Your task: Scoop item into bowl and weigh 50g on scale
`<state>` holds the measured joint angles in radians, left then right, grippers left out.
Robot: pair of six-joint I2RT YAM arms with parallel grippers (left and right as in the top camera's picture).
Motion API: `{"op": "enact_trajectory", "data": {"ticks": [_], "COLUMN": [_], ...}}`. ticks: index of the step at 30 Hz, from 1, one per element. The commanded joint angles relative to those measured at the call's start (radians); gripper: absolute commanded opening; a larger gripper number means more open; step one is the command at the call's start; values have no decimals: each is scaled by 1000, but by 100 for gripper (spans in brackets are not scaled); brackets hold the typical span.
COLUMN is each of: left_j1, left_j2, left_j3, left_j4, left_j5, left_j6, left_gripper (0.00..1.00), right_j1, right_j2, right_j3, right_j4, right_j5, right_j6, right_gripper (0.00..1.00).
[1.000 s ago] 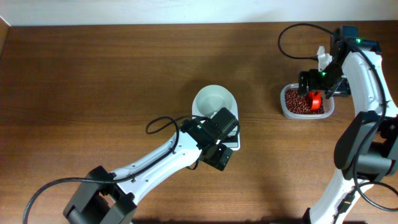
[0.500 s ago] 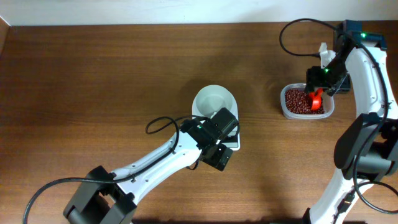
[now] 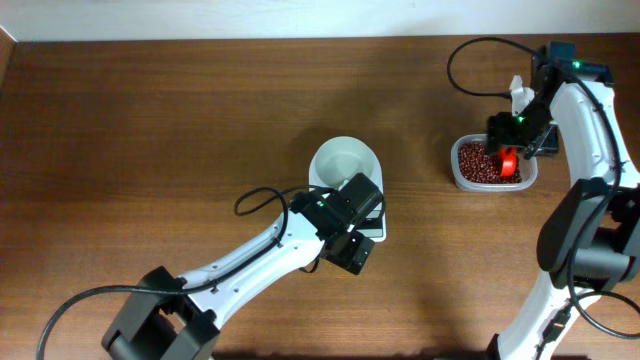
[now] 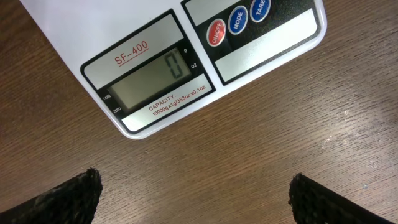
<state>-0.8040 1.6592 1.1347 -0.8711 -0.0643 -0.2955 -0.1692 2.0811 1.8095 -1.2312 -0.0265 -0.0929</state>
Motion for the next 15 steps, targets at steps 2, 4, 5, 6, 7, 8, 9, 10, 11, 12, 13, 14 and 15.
{"op": "enact_trajectory", "data": {"ticks": [2, 4, 5, 6, 7, 8, 9, 10, 11, 12, 13, 14, 15], "left_j1": [-1, -1, -1, -1, -1, -1, -1, -1, -1, -1, -1, -1, -1], "left_j2": [2, 2, 2, 2, 2, 2, 2, 2, 2, 2, 2, 2, 2], "left_j3": [-8, -8, -8, -8, -8, -8, -8, -8, -8, -8, -8, -8, -8], "left_j4": [2, 2, 2, 2, 2, 2, 2, 2, 2, 2, 2, 2, 2], "left_j5": [-4, -4, -4, -4, -4, -4, -4, -4, -4, -4, -4, -4, -4], "left_j6": [1, 1, 1, 1, 1, 1, 1, 1, 1, 1, 1, 1, 1], "left_gripper": [99, 99, 99, 99, 99, 99, 99, 99, 99, 99, 99, 99, 99], "right_j1": [5, 5, 5, 5, 5, 5, 5, 5, 5, 4, 3, 3, -3], "right_j2": [2, 2, 2, 2, 2, 2, 2, 2, 2, 2, 2, 2, 2], "right_j3": [-5, -5, -5, -5, -5, -5, -5, -5, -6, -12, -18, -28, -33], "right_j4": [-18, -23, -32, -53, -63, -58, -47, -43, -43, -32, -17, 8, 34], "right_j5": [5, 5, 5, 4, 5, 5, 4, 4, 5, 5, 5, 5, 5], "right_j6": [3, 3, 3, 4, 3, 3, 4, 4, 4, 4, 4, 4, 3], "right_gripper": [6, 6, 6, 4, 4, 4, 4, 4, 4, 4, 4, 4, 4]}}
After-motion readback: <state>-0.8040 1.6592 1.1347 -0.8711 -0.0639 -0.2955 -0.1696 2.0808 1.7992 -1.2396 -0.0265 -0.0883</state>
